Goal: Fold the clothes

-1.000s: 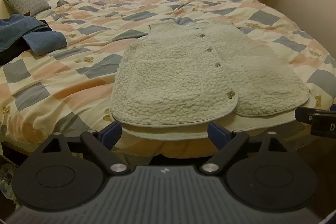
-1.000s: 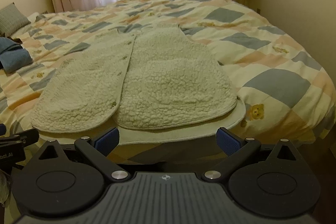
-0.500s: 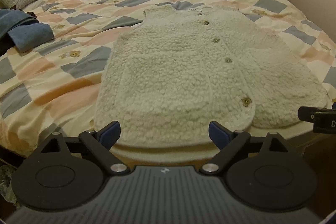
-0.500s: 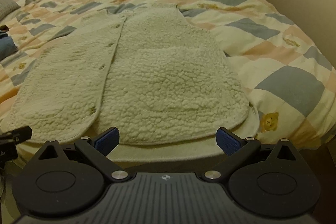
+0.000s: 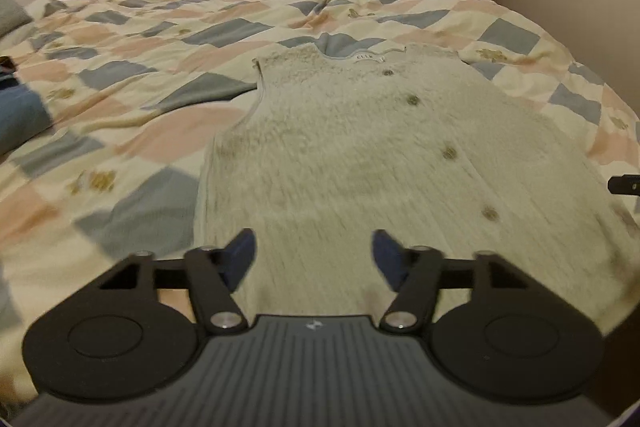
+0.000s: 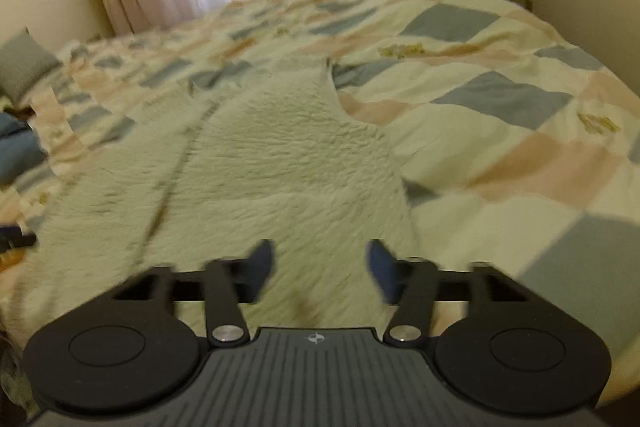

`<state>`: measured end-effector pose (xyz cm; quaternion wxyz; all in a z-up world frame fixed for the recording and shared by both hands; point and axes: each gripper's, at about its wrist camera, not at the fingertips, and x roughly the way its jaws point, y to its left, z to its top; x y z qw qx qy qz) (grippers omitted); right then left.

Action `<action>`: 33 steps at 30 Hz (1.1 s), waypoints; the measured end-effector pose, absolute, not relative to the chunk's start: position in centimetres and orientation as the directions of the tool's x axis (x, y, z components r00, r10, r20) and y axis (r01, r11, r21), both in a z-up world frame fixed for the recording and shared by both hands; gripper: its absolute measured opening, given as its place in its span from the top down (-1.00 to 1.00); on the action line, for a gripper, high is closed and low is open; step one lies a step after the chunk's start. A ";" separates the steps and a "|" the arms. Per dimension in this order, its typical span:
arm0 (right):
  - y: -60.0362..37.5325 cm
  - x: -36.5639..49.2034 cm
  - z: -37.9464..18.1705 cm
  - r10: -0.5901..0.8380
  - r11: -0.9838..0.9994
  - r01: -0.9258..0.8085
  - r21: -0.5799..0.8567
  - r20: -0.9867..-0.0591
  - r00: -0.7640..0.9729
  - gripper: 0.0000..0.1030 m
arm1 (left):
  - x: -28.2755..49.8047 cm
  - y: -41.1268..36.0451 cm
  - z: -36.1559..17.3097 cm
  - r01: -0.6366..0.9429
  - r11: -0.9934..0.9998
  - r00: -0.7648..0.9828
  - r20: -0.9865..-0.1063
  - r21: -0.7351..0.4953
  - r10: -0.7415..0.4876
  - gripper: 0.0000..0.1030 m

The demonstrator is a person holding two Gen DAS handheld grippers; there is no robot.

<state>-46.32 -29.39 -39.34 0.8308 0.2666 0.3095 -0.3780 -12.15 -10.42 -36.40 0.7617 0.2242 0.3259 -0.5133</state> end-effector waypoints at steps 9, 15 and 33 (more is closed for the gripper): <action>-44.0 -41.3 -40.9 -0.360 0.657 0.694 0.295 -0.686 0.632 0.00 | -0.6 -22.8 -37.5 0.946 0.322 0.192 -0.721 -0.044 -0.665 -0.52; -52.2 -37.0 -42.3 -0.290 0.691 0.634 0.347 -0.670 0.683 -0.13 | 7.4 -30.2 -40.2 0.913 0.320 0.029 -0.743 -0.253 -0.668 -0.51; -66.4 -28.5 -47.9 -0.080 0.608 0.516 0.603 -0.600 0.796 -0.10 | 16.9 -39.7 -46.2 0.818 0.243 -0.193 -0.646 -0.522 -0.739 0.09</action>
